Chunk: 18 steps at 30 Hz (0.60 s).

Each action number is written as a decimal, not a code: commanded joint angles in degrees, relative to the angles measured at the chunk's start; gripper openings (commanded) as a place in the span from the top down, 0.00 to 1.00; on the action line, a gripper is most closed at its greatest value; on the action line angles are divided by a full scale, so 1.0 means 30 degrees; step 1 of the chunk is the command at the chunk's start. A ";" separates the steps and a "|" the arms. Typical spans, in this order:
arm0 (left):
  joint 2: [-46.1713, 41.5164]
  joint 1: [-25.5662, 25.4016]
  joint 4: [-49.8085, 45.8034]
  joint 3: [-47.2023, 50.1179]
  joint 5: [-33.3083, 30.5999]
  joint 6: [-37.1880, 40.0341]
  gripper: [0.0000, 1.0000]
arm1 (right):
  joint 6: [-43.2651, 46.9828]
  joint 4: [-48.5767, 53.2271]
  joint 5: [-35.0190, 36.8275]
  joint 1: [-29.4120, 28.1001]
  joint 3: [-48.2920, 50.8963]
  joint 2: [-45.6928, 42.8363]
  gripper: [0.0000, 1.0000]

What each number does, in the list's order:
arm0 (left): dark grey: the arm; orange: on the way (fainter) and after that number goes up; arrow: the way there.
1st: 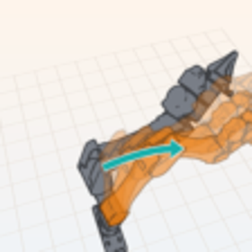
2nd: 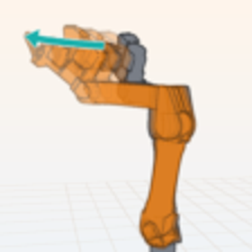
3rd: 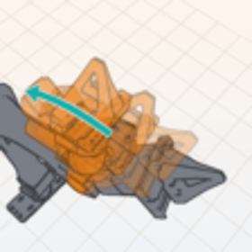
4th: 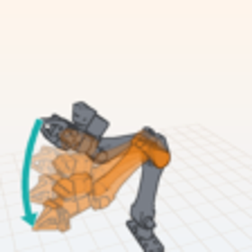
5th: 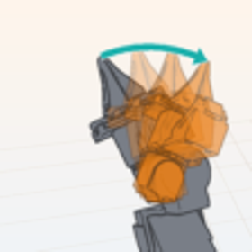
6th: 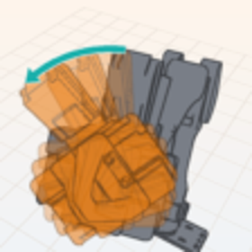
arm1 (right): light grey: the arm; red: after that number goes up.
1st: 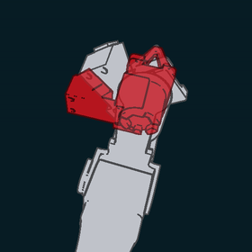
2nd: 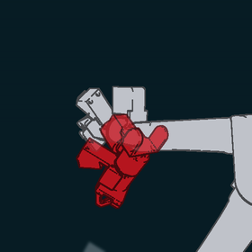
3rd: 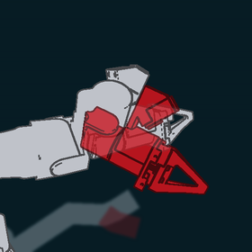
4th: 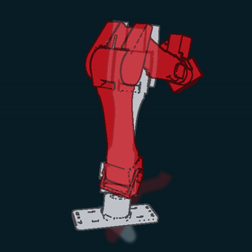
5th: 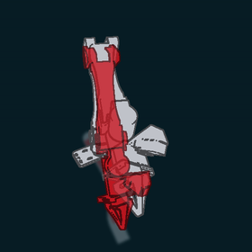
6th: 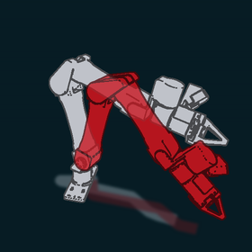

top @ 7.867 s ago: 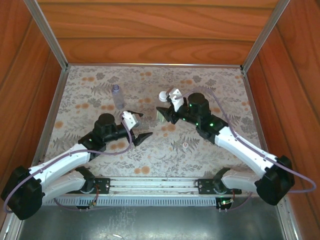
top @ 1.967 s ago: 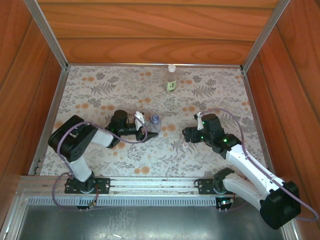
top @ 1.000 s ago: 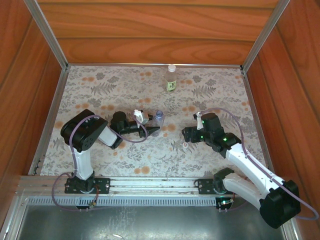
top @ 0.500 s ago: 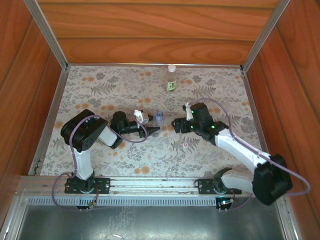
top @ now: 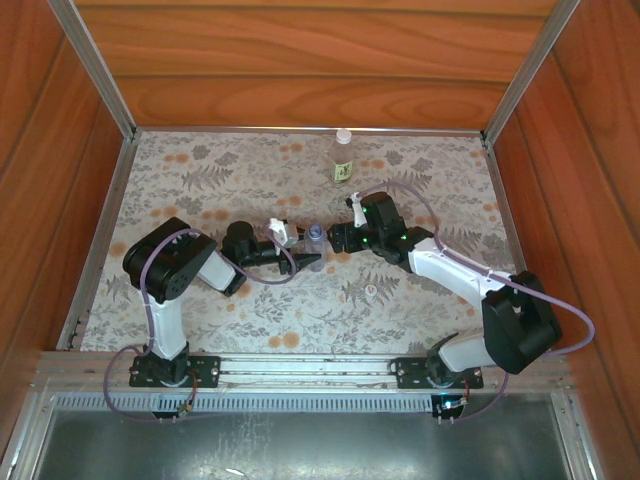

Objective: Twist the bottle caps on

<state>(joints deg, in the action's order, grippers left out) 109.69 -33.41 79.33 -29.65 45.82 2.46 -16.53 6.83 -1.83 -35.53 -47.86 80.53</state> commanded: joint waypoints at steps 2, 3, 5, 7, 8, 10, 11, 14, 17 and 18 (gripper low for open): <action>0.0409 0.0088 0.0598 -0.0341 0.0564 -0.0235 0.31 | 0.0394 -0.0025 -0.0228 -0.0257 -0.0531 0.0130 0.12; 0.0410 0.0088 0.0598 -0.0342 0.0573 -0.0245 0.31 | 0.0392 -0.0036 -0.0235 -0.0270 -0.0491 0.0100 0.12; 0.0438 0.0066 0.0598 -0.0343 0.0531 -0.0270 0.30 | 0.0406 -0.0048 -0.0239 -0.0286 -0.0456 0.0084 0.12; 0.0461 0.0063 0.0598 -0.0397 0.0525 -0.0274 0.30 | 0.0412 -0.0022 -0.0292 -0.0304 -0.0454 0.0082 0.12; 0.0483 0.0065 0.0598 -0.0431 0.0517 -0.0303 0.30 | 0.0439 -0.0038 -0.0325 -0.0329 -0.0454 0.0102 0.12; 0.0597 0.0044 0.0598 -0.0537 0.0531 -0.0333 0.30 | 0.0432 -0.0050 -0.0358 -0.0342 -0.0454 0.0092 0.12; 0.0684 0.0054 0.0598 -0.0629 0.0513 -0.0344 0.30 | 0.0440 -0.0027 -0.0358 -0.0365 -0.0455 0.0115 0.12; 0.0896 -0.0011 0.0590 -0.0921 0.0573 -0.0324 0.30 | 0.0409 0.0025 -0.0362 -0.0370 -0.0446 0.0137 0.11; 0.1181 -0.0072 0.0598 -0.1175 0.0603 -0.0322 0.30 | 0.0272 0.0067 -0.0250 -0.0371 -0.0323 0.0013 0.11; 0.1210 -0.0086 0.0605 -0.1217 0.0605 -0.0307 0.31 | 0.0256 0.0078 -0.0143 -0.0373 -0.0295 -0.0057 0.11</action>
<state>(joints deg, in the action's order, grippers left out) 112.40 -33.43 79.59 -32.25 46.30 1.69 -15.97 6.83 -2.15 -36.10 -47.97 80.68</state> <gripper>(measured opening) 0.693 0.885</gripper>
